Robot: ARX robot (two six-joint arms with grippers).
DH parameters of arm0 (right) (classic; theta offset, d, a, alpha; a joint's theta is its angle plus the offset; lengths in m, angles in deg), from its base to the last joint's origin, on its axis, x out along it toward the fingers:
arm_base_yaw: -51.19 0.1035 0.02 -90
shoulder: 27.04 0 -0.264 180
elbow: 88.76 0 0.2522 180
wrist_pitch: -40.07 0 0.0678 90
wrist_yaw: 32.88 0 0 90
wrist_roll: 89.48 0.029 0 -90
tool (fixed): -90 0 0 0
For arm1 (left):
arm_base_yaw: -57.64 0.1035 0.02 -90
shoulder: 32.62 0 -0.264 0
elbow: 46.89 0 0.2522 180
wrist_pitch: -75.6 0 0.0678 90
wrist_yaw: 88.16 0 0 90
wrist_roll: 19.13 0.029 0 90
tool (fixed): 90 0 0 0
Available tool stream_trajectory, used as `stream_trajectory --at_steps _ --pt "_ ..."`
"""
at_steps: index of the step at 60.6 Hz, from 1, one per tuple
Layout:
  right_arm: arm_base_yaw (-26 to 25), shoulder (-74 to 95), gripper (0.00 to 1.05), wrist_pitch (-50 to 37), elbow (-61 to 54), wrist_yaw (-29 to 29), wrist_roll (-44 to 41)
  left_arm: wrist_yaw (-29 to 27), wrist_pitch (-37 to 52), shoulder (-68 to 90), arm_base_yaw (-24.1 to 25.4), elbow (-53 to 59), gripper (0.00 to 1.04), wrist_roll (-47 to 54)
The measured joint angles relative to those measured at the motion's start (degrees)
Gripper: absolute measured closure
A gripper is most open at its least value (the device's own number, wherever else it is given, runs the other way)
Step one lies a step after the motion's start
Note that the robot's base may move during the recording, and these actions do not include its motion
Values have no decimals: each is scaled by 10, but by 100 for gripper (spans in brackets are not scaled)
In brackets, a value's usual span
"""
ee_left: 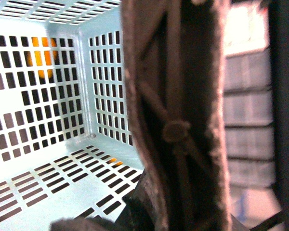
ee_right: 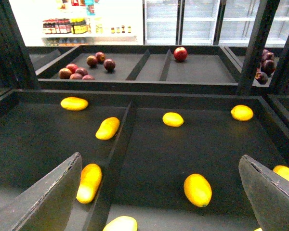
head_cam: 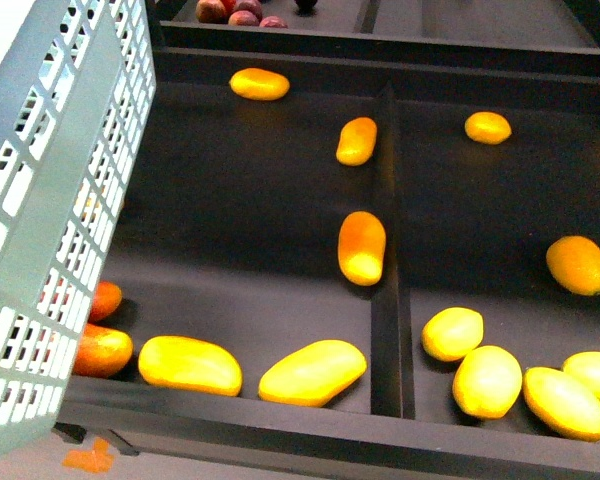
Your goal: Pick lemon and mango into basket
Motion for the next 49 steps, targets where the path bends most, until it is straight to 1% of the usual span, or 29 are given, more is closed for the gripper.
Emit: stream_trajectory --at_steps 1,5,12,16,25,28,33,40,49 --pt "0 0 9 0 0 0 0 4 -3 9 -2 -7 100 9" --pt "0 0 9 0 0 0 0 32 8 76 -18 -46 100 100" --pt "0 0 9 0 0 0 0 55 48 174 -42 -96 100 157" --pt "0 0 9 0 0 0 0 73 65 218 -54 -127 100 170" --pt "0 0 9 0 0 -2 0 153 76 301 -99 -203 100 180" --pt "0 0 9 0 0 -1 0 177 76 319 -116 -220 100 181" --pt "0 0 9 0 0 -2 0 200 81 334 -142 -227 100 179" --pt "0 0 9 0 0 -2 0 205 81 336 -165 -226 100 178" --pt "0 0 9 0 0 -2 0 195 81 336 -163 -226 100 181"
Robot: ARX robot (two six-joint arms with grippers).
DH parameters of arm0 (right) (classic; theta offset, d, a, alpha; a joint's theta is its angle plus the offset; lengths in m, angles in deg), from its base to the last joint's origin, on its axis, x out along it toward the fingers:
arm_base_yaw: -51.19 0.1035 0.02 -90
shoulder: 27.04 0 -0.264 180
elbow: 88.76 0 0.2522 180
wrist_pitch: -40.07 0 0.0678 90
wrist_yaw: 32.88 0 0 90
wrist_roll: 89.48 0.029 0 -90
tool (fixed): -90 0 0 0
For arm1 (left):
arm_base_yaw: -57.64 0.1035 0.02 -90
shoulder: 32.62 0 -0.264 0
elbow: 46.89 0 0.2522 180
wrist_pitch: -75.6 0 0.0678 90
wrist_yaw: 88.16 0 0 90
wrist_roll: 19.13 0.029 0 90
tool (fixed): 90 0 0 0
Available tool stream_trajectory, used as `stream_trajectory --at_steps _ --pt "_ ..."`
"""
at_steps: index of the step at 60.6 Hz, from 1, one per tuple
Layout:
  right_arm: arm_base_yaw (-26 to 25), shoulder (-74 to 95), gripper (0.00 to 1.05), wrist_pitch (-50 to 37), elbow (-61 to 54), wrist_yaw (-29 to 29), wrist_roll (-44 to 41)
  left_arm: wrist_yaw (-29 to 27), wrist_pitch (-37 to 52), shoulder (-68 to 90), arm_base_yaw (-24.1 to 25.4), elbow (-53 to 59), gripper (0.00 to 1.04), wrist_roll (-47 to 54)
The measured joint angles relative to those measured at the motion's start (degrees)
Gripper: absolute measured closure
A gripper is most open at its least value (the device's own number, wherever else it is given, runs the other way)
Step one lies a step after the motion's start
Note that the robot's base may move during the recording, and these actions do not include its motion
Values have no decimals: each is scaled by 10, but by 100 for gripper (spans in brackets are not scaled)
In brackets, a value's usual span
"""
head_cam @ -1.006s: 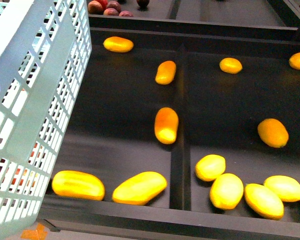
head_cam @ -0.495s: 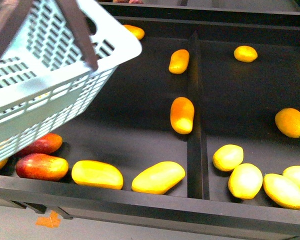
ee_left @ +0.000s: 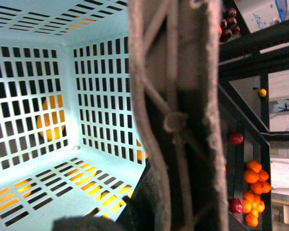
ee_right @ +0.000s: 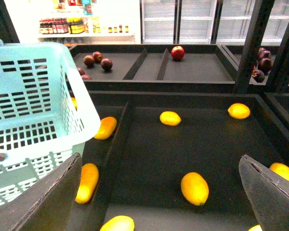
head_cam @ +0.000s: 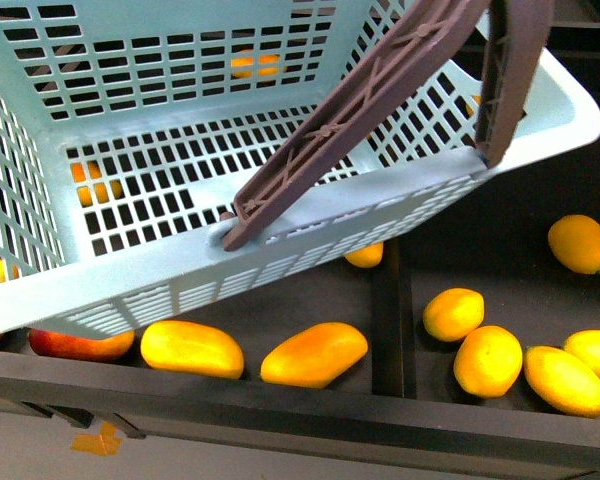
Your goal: Pick lemon and mango into basket
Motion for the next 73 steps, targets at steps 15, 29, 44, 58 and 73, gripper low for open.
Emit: stream_trajectory --at_steps 15,29,44,58,73 --pt "-32 147 9 123 64 7 78 -3 0 0 5 0 100 3" --pt "-118 538 9 -134 159 38 115 1 0 0 2 0 100 2" --pt "-93 970 9 -210 353 23 4 -1 0 0 3 0 100 2" --pt "-110 1160 9 -209 482 -26 -57 -1 0 0 3 0 100 2" --pt "-121 1278 9 -210 553 -28 -79 -1 0 0 3 0 100 2"
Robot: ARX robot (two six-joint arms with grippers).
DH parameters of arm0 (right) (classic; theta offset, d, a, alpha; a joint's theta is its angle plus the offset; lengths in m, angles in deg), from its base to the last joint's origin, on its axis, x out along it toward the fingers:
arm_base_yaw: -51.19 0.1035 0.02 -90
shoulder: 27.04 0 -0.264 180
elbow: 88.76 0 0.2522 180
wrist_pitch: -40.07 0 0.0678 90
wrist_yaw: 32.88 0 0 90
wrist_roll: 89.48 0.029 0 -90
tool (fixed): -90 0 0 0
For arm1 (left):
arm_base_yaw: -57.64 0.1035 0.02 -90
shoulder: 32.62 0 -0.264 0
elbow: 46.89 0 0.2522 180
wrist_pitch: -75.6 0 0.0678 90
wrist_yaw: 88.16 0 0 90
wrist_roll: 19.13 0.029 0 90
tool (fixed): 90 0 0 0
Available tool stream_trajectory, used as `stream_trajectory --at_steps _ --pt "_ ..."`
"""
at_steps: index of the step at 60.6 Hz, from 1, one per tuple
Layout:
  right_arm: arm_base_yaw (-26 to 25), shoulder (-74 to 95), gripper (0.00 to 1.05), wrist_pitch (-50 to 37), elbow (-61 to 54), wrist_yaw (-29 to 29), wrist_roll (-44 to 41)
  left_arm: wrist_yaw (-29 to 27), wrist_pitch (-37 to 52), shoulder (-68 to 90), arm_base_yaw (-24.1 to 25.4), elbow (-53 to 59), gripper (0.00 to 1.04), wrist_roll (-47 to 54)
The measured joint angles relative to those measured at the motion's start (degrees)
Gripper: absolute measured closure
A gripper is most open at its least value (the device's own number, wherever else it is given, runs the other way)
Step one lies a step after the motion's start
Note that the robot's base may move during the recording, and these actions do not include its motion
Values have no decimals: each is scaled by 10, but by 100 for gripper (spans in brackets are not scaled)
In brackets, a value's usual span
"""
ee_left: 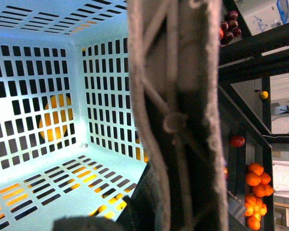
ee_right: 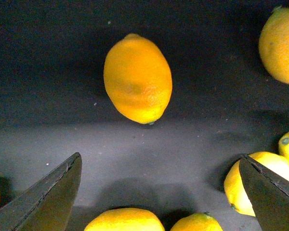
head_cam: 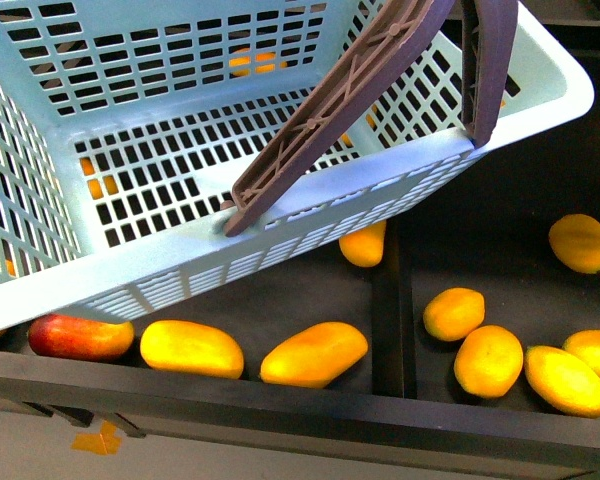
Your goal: Pick lemon and mango into basket
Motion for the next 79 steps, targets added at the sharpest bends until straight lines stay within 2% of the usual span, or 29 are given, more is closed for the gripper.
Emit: stream_trajectory --at_steps 46,48,52,54,59,70,79 --pt "13 207 9 77 253 1 23 1 0 0 0 0 100 0" --pt "13 213 13 82 262 -3 25 1 0 0 1 0 100 0" --pt "10 221 28 99 272 -5 25 0 0 0 1 0 100 0" --pt "9 221 34 104 272 -5 25 0 0 0 1 0 100 0" --pt "5 215 39 93 258 9 24 0 0 0 0 0 100 0" --pt "-3 162 39 47 175 64 21 0 0 0 1 0 100 0" --pt "-14 68 39 9 90 137 28 0 0 0 0 0 100 0"
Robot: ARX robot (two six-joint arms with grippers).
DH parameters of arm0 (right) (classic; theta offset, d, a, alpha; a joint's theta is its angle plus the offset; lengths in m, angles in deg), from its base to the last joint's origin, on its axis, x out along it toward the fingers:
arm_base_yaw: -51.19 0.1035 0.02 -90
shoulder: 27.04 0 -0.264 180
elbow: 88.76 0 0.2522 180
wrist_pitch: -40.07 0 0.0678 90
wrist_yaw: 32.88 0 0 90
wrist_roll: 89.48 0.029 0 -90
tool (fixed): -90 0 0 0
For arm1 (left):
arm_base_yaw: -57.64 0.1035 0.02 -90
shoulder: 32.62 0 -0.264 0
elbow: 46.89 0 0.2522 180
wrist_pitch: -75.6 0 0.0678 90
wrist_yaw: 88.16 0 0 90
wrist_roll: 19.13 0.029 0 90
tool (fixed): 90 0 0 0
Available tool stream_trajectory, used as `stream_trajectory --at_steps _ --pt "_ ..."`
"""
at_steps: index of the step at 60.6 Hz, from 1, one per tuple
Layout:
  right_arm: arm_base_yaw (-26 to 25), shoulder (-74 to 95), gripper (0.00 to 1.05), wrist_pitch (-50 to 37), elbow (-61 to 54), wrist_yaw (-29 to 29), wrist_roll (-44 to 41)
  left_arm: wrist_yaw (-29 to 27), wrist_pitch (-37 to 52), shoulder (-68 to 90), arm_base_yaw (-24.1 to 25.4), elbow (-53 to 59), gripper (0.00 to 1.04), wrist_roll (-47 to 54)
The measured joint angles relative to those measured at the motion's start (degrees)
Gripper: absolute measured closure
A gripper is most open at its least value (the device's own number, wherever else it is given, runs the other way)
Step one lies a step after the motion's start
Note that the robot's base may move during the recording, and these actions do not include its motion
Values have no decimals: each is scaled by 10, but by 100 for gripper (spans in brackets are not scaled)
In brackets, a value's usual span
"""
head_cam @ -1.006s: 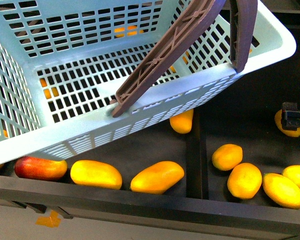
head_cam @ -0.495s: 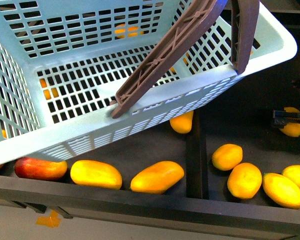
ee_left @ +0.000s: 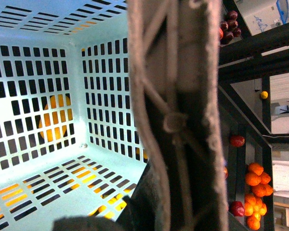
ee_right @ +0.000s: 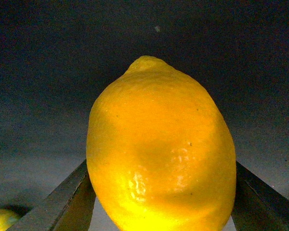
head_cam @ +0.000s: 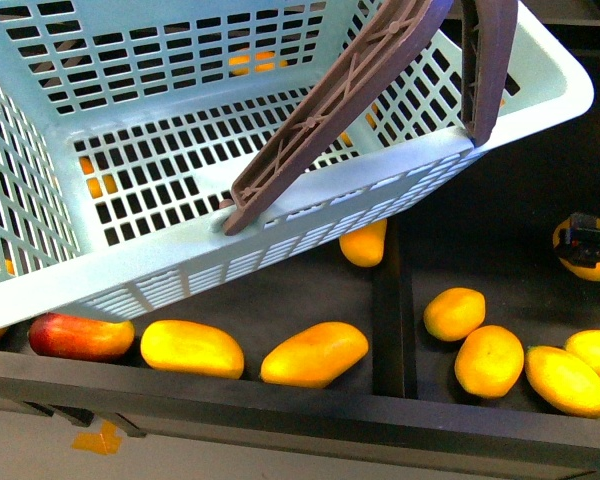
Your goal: Pick lemon and mango into basket
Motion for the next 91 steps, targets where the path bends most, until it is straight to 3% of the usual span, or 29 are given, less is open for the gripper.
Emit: stream_trajectory --at_steps 21,30,48,73,86,91 --pt "-2 -284 39 -26 -155 92 68 0 0 0 0 0 100 0" --pt "63 -444 40 -16 -186 95 123 0 0 0 0 0 100 0" --pt "209 -497 40 18 -155 24 151 0 0 0 0 0 100 0" --pt "321 -445 40 23 -145 -61 155 1 0 0 0 0 100 0" --pt "329 -442 10 10 -145 -90 163 0 0 0 0 0 100 0" --pt "323 -447 9 2 -150 -97 177 1 0 0 0 0 100 1"
